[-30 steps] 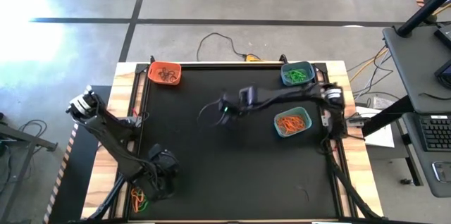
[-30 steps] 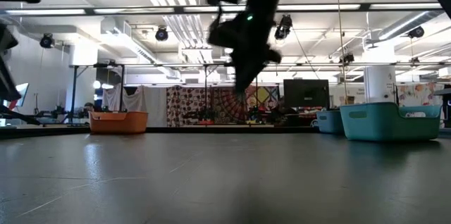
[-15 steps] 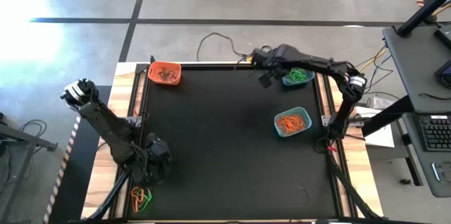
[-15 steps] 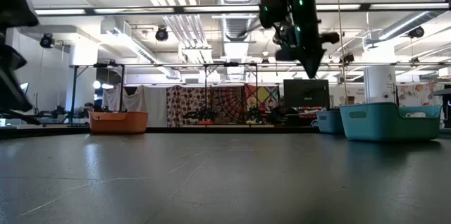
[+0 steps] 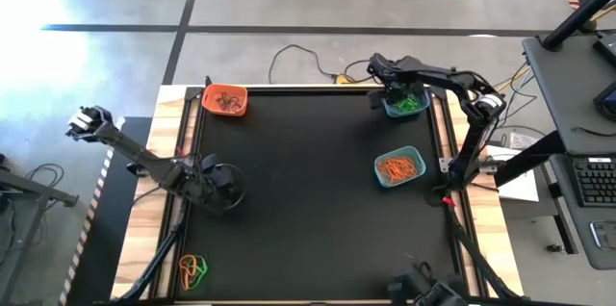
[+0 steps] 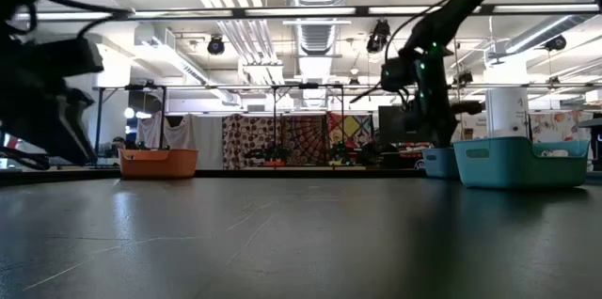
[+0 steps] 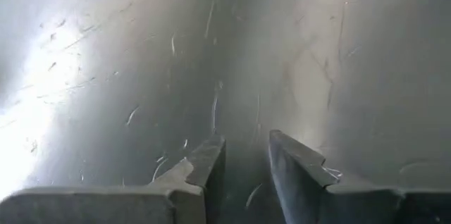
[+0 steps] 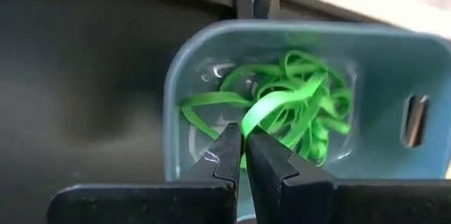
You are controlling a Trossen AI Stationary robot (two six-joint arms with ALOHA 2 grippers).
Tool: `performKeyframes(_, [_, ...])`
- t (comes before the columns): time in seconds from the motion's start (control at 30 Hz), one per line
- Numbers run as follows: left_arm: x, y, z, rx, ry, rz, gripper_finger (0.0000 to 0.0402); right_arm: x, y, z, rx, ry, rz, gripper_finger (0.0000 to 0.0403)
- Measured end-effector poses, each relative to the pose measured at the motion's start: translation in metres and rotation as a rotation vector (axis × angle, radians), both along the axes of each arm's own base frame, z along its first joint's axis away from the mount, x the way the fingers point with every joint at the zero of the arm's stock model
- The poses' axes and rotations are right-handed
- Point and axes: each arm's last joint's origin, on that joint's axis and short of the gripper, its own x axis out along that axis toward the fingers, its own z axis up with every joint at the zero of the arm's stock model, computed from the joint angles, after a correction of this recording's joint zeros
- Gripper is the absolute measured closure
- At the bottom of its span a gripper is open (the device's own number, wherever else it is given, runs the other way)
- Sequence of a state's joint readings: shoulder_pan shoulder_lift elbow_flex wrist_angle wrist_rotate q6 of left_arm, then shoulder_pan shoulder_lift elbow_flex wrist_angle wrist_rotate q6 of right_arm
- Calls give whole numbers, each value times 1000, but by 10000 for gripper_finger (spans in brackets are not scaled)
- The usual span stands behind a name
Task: Sort rubber bands into baskets
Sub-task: Put the green rubber band into the blue bin, then put the purple rubber band into the orange bin
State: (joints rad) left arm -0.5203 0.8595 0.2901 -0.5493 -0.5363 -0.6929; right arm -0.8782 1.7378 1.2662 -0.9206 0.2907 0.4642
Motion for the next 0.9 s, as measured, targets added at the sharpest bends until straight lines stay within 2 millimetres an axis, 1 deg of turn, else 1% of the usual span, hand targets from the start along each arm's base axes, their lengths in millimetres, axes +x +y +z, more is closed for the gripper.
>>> performKeyframes(0.07, [3,3,-1,-8,-18,-7,314,-5,2,-6,18,3,-30,385])
performKeyframes(0.13, [5,4,-3,-21,-39,2,319,-7,2,-7,26,7,-42,371])
performKeyframes(0.23, [6,3,-4,-33,-36,-3,323,-6,2,0,6,-13,-43,332])
performKeyframes(0.37, [7,0,-6,-85,-8,-34,323,-5,0,11,-19,-27,-72,268])
performKeyframes(0.47, [9,-2,-2,-124,5,-62,323,-4,1,27,-33,-32,-66,230])
performKeyframes(0.57, [10,-5,3,-164,28,-85,323,3,15,49,-64,-22,-47,216])
performKeyframes(0.67, [13,-9,10,-205,8,-83,323,19,48,74,-113,-65,26,220])
performKeyframes(0.73, [14,-12,14,-215,-4,-94,323,31,79,88,-130,-113,77,227])
performKeyframes(0.83, [17,-16,21,-226,-24,-115,323,47,137,104,-111,-219,153,239])
performKeyframes(0.9, [18,-19,27,-230,-27,-155,323,57,184,112,-88,-295,225,247])
